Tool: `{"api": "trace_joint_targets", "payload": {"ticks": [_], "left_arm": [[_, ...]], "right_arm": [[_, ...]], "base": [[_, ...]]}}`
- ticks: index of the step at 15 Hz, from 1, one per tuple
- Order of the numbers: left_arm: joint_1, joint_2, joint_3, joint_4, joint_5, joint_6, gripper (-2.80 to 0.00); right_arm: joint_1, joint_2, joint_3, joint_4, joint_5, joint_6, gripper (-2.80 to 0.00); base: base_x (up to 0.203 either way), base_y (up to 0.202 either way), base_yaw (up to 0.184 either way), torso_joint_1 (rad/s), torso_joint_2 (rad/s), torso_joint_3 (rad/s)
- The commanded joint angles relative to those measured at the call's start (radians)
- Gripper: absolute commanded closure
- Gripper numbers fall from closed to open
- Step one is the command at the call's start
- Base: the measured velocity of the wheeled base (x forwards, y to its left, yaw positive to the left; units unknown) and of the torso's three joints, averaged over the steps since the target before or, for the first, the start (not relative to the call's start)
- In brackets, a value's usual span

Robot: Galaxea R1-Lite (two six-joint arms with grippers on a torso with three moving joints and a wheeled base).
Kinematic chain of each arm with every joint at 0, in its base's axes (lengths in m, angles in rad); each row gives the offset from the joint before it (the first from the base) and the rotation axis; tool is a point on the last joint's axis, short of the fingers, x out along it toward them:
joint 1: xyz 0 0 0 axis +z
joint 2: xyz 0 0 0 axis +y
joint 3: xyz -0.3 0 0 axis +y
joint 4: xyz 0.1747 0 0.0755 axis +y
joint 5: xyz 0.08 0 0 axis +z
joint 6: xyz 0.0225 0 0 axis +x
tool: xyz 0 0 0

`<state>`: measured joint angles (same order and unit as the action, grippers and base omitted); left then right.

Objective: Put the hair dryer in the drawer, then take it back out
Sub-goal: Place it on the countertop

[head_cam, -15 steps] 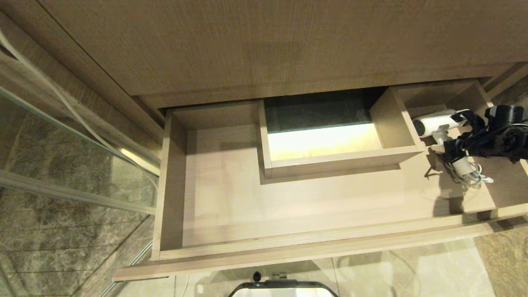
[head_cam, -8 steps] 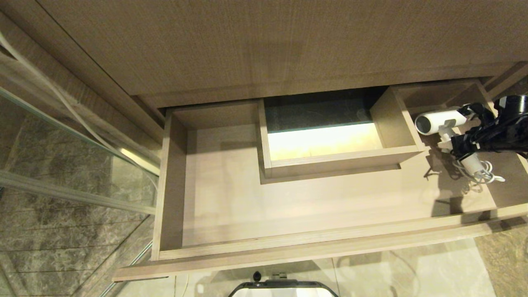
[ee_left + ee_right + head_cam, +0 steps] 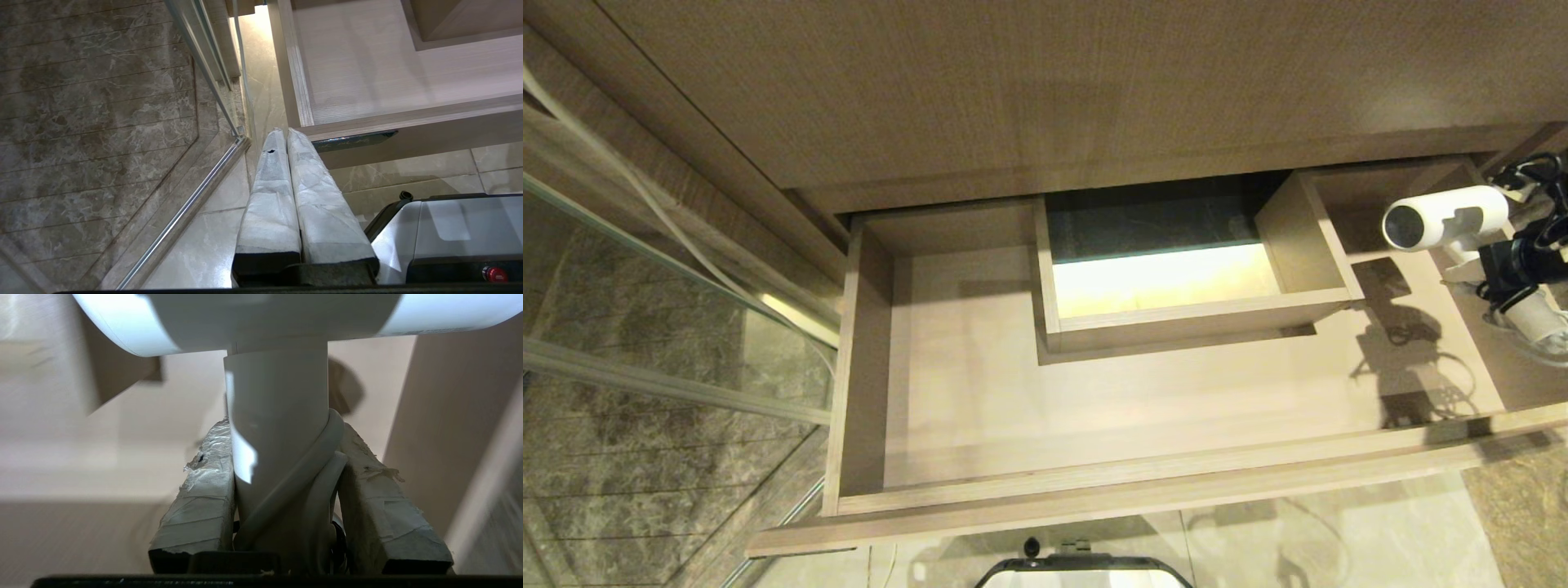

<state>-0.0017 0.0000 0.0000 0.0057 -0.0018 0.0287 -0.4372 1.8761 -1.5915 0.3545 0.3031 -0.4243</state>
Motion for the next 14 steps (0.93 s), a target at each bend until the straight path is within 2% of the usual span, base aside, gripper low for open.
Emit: {"api": "trace_joint_targets", "payload": {"ticks": [1, 2, 5, 6, 8, 12, 14], "left_arm": [[0.000, 0.000, 0.001, 0.000, 0.000, 0.000, 0.00], [0.000, 0.000, 0.002, 0.000, 0.000, 0.000, 0.00], [0.000, 0.000, 0.002, 0.000, 0.000, 0.000, 0.00], [0.000, 0.000, 0.001, 0.000, 0.000, 0.000, 0.00], [0.000, 0.000, 0.002, 0.000, 0.000, 0.000, 0.00], [0.000, 0.000, 0.001, 0.000, 0.000, 0.000, 0.00], [0.000, 0.000, 0.002, 0.000, 0.000, 0.000, 0.00]], "right_arm": [[0.002, -0.258, 0.121, 0.046, -0.014, -0.004, 0.00], [0.002, -0.337, 0.172, 0.061, -0.038, -0.006, 0.00], [0.016, -0.570, 0.311, 0.099, -0.205, -0.006, 0.00], [0.022, -0.639, 0.357, 0.106, -0.236, -0.007, 0.00], [0.034, -0.778, 0.460, 0.114, -0.269, -0.007, 0.00], [0.060, -1.012, 0.608, 0.114, -0.283, -0.007, 0.00], [0.108, -1.097, 0.648, 0.116, -0.285, -0.007, 0.00]], "base": [[0.000, 0.000, 0.000, 0.000, 0.00, 0.000], [0.000, 0.000, 0.000, 0.000, 0.00, 0.000], [0.000, 0.000, 0.000, 0.000, 0.00, 0.000], [0.000, 0.000, 0.000, 0.000, 0.00, 0.000], [0.000, 0.000, 0.000, 0.000, 0.00, 0.000], [0.000, 0.000, 0.000, 0.000, 0.00, 0.000], [0.000, 0.000, 0.000, 0.000, 0.00, 0.000]]}}
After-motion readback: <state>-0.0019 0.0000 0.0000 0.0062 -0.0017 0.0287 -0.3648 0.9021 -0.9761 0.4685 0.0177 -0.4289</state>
